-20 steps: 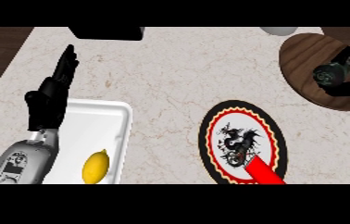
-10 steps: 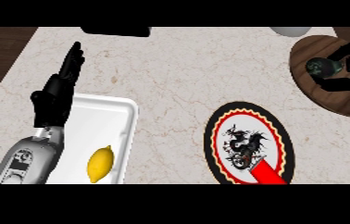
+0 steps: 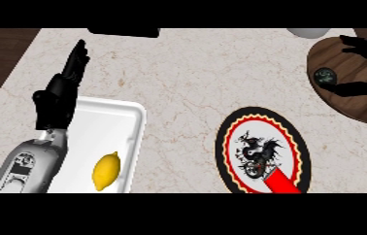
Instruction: Pick the eggplant from the plate and place it in the bowl
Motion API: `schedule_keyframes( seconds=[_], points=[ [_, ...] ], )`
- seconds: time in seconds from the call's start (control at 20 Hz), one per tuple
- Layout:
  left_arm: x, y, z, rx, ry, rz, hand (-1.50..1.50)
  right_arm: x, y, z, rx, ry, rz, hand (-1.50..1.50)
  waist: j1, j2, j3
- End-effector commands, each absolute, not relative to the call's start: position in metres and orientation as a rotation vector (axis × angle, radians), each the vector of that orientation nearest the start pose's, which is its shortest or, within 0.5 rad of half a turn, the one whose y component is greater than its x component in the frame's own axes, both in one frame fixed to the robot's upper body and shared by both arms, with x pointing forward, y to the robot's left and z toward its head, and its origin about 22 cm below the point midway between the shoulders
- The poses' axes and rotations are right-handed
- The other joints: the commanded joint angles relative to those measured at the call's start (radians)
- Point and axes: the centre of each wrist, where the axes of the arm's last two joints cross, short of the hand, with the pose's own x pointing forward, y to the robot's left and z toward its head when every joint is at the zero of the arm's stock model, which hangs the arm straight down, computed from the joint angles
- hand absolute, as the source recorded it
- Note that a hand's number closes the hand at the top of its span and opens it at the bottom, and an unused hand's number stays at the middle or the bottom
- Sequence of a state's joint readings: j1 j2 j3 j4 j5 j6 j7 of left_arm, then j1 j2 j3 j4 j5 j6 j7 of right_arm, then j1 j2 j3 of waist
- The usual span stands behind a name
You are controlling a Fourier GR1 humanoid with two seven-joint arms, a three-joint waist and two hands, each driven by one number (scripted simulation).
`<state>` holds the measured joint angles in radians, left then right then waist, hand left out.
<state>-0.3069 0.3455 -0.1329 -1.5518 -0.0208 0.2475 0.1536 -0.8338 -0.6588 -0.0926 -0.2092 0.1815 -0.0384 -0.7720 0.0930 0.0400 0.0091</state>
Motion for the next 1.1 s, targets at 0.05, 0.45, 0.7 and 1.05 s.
schedule_keyframes(
  seconds=[0.05, 0.45, 0.7, 1.05],
  points=[
    [0.303, 0.244, 0.097, 0.325, -1.72, -0.214, 0.0, 0.374, -0.447, 0.068, -0.551, -1.829, 0.396, -1.5, 0.004, -0.001, 0.0],
    [0.298, 0.239, 0.081, 0.324, -1.707, -0.213, 0.0, 0.342, -0.505, 0.099, -0.436, -1.811, 0.291, -1.5, -0.018, -0.002, -0.001],
    [0.298, 0.247, 0.079, 0.336, -1.687, -0.194, 0.0, 0.312, -0.537, 0.102, -0.324, -1.845, 0.215, -1.5, -0.033, -0.004, 0.001],
    [0.29, 0.257, 0.083, 0.344, -1.678, -0.182, 0.0, 0.276, -0.564, 0.099, -0.222, -1.848, 0.257, -1.5, -0.042, -0.015, 0.003]
  ],
)
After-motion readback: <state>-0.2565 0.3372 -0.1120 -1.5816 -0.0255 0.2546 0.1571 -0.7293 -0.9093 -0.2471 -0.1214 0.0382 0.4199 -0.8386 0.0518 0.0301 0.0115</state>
